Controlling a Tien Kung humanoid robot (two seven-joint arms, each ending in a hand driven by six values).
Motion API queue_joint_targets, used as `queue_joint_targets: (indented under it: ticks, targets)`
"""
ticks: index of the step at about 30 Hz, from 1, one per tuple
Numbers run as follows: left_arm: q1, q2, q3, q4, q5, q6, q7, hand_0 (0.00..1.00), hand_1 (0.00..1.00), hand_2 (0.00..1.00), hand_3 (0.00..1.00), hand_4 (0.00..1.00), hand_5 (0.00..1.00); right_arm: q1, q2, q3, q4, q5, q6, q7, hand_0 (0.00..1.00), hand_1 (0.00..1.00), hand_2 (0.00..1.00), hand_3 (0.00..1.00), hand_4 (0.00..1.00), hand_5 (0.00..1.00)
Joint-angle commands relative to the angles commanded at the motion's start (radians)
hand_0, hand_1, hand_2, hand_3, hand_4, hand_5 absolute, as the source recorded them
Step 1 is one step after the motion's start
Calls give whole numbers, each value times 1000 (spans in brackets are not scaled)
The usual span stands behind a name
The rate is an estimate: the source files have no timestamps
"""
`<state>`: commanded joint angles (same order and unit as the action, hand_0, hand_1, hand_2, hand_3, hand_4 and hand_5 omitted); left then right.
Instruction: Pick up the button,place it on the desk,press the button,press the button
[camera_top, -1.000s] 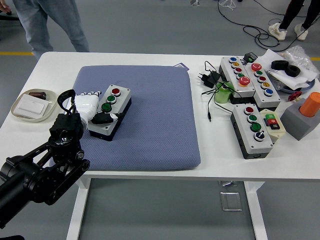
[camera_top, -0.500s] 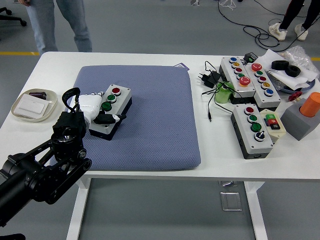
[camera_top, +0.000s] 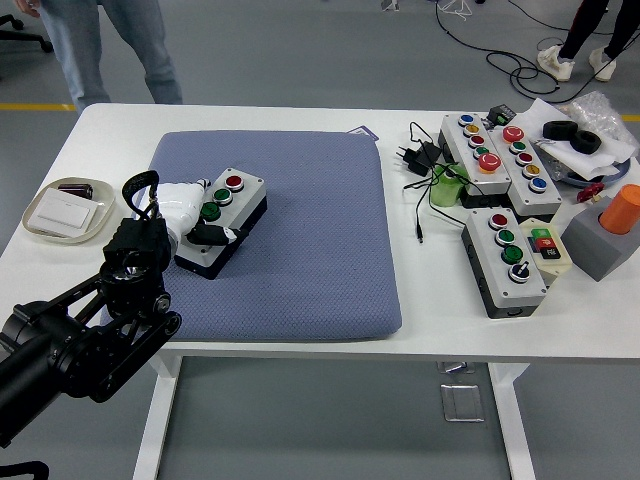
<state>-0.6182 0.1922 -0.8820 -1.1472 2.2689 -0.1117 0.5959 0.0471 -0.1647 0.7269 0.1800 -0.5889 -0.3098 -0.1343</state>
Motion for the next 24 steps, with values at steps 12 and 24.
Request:
queue_joint_targets:
  ticks: [12, 24]
  targets:
    - [1, 21, -8, -5, 0, 11, -93, 545, 480, 508, 530, 598, 95, 4, 1, 2, 0, -1, 0, -1, 630, 467, 526, 584, 270, 7]
    - [-10, 39, -17, 15, 0, 72, -305, 539, 455, 486, 476, 522, 2, 9, 1, 3, 0, -1, 0, -1, 629, 467, 526, 584, 271, 8]
